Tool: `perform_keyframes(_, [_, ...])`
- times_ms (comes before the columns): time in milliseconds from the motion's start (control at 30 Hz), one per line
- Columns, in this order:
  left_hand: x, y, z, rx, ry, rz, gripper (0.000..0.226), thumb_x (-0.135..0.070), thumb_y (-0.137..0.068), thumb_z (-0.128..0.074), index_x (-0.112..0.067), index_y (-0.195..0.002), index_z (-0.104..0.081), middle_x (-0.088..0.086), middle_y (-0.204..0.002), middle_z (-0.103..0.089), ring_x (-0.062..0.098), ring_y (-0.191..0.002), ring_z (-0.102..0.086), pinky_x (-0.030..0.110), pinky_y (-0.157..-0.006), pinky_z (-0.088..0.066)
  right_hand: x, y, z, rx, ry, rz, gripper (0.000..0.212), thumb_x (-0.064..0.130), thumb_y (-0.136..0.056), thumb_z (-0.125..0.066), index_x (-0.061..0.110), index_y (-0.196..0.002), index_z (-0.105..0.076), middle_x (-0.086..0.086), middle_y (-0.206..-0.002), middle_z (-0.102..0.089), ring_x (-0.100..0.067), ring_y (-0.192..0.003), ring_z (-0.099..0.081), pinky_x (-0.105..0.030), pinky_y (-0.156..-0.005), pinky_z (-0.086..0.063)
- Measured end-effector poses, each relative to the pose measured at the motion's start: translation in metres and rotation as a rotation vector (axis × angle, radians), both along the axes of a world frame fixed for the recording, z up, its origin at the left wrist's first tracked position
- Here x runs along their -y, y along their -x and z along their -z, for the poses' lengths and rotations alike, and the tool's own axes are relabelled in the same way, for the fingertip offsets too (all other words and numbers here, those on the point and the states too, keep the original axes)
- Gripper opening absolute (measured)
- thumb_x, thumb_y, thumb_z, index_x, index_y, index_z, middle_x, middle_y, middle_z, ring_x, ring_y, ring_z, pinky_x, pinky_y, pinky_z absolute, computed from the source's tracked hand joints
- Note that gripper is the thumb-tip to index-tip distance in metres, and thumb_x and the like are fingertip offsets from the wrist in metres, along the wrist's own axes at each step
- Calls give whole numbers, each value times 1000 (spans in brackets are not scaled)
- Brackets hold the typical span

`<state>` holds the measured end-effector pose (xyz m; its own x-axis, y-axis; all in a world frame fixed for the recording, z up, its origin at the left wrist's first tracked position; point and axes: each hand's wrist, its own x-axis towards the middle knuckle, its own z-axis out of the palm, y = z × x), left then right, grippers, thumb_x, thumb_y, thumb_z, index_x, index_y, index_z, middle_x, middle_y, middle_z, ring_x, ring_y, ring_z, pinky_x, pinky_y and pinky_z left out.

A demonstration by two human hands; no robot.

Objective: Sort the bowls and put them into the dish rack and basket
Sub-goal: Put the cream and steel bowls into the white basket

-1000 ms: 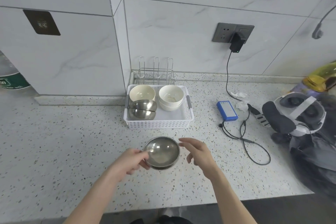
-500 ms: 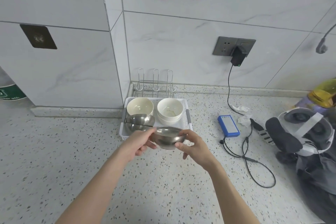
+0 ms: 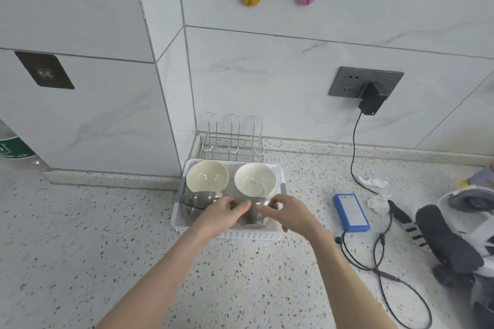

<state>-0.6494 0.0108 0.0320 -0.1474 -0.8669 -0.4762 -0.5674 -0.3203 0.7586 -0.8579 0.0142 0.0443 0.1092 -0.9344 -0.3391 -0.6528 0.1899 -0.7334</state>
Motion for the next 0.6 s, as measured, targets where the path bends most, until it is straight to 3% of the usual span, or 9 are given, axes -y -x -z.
perform_keyframes(33, [2,1,2,16,-17,5,68,-77,-73,-49,-29,-122,-54,-12,-97,-60,14,-104,-60,42,-83,-56,2,0,2,-22,-11,-21,29,66,-75,-66,39,-72,-55,15,-63,-60,-5,-43,-51,-20,-52,-43])
perform_keyframes(100, [3,2,7,43,-14,9,64,-74,-75,-51,-31,-121,-52,-16,-95,-57,3,-84,-61,28,-58,-53,5,0,9,-51,-37,-45,35,66,-74,-67,33,-84,-60,11,-75,-65,-10,-50,-56,-30,-60,-49])
perform_keyframes(167, [4,4,12,79,11,10,52,-67,-81,-54,-30,-117,-53,-15,-93,-58,0,-61,-53,17,-42,-37,4,-1,15,-73,-59,-37,44,65,-73,-69,26,-93,-62,8,-86,-69,-13,-55,-59,-35,-66,-54])
perform_keyframes(267, [6,7,20,113,39,12,35,-55,-86,-58,-30,-111,-55,-11,-86,-61,3,-54,-52,14,-38,-35,1,-4,24,-155,-18,-15,40,65,-72,-69,30,-87,-59,13,-81,-66,-8,-57,-61,-30,-65,-53])
perform_keyframes(400, [5,9,23,139,29,10,34,-44,-89,-59,-23,-116,-57,-8,-75,-61,4,-50,-56,14,-37,-36,-2,-12,32,-300,23,10,42,71,-69,-64,35,-88,-55,17,-86,-66,-6,-76,-62,-26,-64,-51])
perform_keyframes(600, [-3,7,20,34,-17,-24,44,-34,-94,-52,-21,-136,-48,-11,-102,-58,5,-57,-64,19,-44,-38,-12,-26,37,-533,56,13,67,83,-72,-48,30,-113,-50,2,-99,-68,-21,-93,-65,-32,-71,-52])
